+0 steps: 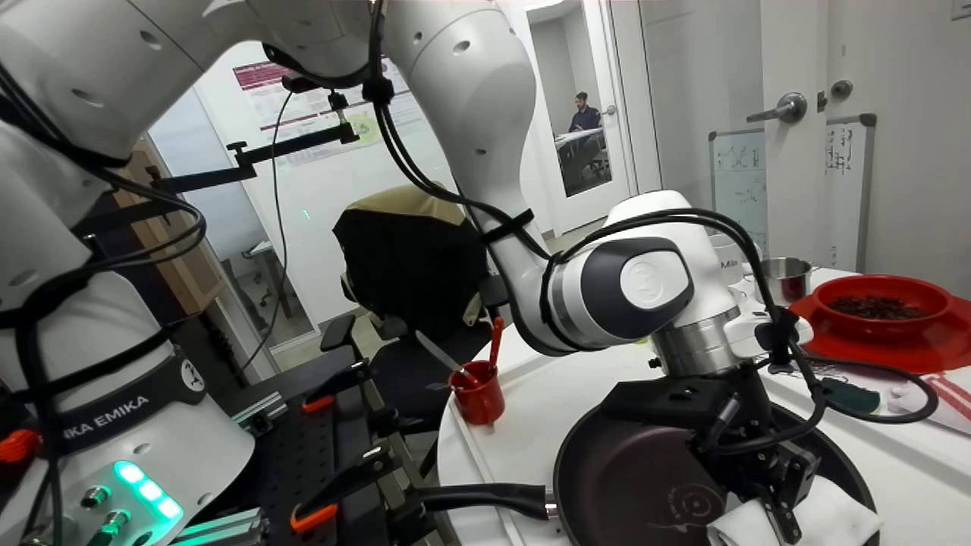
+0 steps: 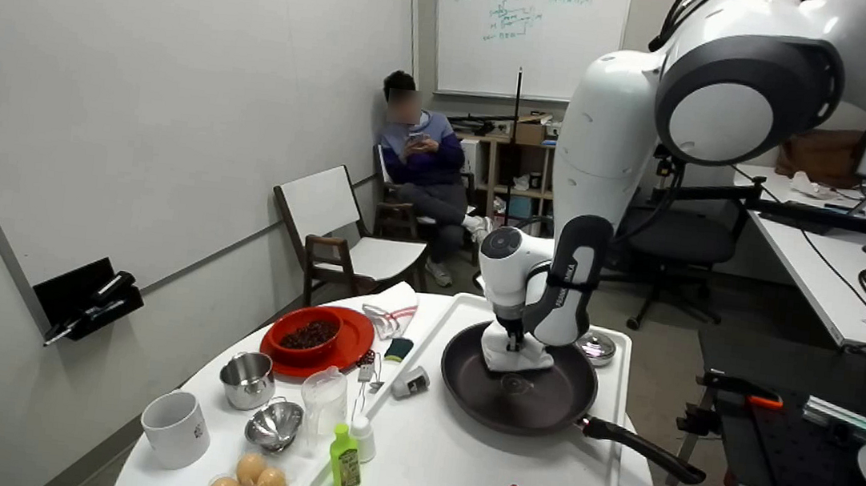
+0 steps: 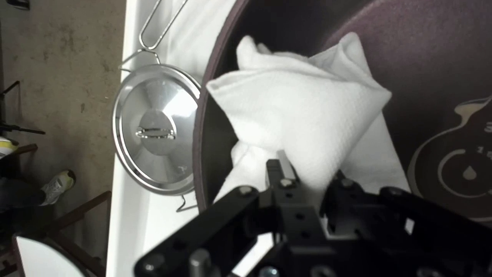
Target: Use the white towel to wipe the pan
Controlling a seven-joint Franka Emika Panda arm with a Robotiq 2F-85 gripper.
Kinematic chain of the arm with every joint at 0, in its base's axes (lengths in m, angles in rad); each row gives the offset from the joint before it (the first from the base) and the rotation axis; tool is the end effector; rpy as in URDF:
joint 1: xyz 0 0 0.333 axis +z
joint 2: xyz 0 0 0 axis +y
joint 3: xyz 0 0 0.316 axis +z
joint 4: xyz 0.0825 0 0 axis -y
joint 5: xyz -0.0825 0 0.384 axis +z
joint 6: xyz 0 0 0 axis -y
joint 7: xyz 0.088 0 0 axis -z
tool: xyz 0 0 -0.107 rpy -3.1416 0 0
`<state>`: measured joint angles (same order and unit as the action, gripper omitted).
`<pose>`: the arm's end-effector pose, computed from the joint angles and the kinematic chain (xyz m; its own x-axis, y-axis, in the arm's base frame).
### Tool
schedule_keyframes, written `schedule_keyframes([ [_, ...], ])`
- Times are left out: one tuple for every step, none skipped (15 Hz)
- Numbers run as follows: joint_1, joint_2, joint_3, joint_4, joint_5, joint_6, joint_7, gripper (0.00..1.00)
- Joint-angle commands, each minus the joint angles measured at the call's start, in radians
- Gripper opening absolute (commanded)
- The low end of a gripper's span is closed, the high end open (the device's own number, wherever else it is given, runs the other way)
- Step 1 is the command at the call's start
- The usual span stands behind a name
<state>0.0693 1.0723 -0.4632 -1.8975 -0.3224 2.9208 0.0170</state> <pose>0.5333 -0.2179 -0.0158 0.9867 0.1046 -0.1248 0.1493 -0.8865 0.4380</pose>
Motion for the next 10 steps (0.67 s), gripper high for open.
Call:
schedule_keyframes([
  [0.025, 0.018, 0.003, 0.007, 0.001, -0.018, -0.002, 0.07],
  [0.034, 0.013, 0.004, -0.009, -0.005, -0.014, -0.007, 0.07],
  [0.043, 0.002, 0.007, -0.035, -0.016, -0.005, -0.019, 0.07],
  [0.05, -0.006, 0.012, -0.054, -0.026, 0.001, -0.031, 0.07],
  [0.06, -0.018, 0.016, -0.08, -0.039, 0.013, -0.047, 0.07],
  [0.066, -0.028, 0.023, -0.101, -0.049, 0.024, -0.065, 0.07],
  [0.071, -0.04, 0.031, -0.121, -0.059, 0.032, -0.084, 0.07],
  [0.084, -0.048, 0.032, -0.138, -0.067, 0.042, -0.097, 0.07],
  [0.094, -0.056, 0.033, -0.153, -0.075, 0.052, -0.108, 0.07],
  [0.107, -0.066, 0.034, -0.169, -0.083, 0.061, -0.121, 0.07],
])
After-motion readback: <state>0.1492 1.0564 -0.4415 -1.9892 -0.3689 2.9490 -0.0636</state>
